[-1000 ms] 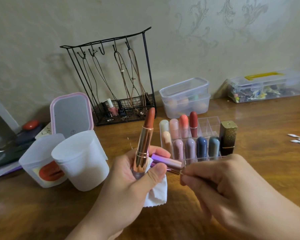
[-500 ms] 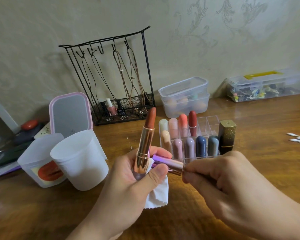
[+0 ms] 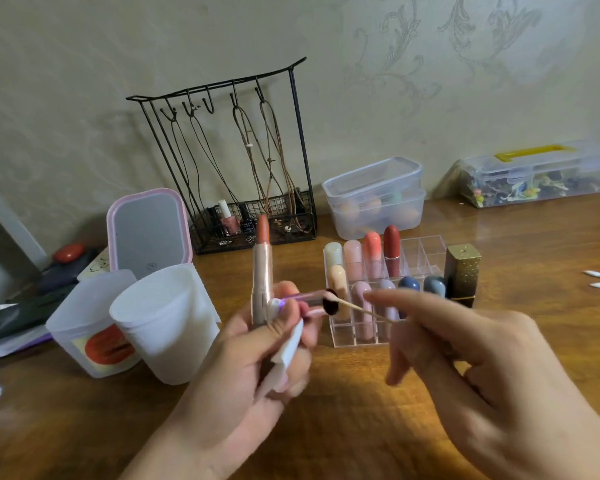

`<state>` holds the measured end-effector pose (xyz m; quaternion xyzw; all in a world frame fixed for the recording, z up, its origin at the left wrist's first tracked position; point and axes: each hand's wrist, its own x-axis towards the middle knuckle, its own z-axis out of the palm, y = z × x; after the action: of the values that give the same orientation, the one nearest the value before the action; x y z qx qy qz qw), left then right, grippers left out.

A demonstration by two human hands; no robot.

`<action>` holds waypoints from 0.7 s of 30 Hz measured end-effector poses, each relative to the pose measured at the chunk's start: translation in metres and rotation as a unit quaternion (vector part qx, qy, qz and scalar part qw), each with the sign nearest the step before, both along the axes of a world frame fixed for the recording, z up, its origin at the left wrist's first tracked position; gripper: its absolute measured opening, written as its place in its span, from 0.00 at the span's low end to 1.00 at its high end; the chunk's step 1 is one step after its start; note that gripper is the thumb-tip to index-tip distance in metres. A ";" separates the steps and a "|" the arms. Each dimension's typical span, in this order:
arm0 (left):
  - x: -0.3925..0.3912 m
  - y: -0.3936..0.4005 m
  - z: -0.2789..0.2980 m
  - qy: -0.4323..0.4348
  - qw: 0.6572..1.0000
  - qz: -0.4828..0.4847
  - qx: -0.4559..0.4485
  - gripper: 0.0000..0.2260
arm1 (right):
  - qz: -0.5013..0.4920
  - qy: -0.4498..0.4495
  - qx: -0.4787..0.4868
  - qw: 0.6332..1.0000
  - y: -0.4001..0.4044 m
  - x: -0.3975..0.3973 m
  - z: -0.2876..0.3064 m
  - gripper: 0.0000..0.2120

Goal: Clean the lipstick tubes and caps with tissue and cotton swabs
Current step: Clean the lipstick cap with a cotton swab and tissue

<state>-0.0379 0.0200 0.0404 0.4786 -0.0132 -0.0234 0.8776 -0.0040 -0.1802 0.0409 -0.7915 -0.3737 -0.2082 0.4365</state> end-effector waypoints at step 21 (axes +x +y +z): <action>0.001 -0.010 -0.002 0.109 0.990 0.021 -0.084 0.05 | -0.004 -0.052 0.103 0.993 0.008 -0.009 -0.004 0.03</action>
<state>-0.0371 0.0101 0.0387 0.3981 0.0906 -0.0557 0.9111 -0.0127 -0.1724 0.0374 -0.7320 -0.3688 -0.2882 0.4951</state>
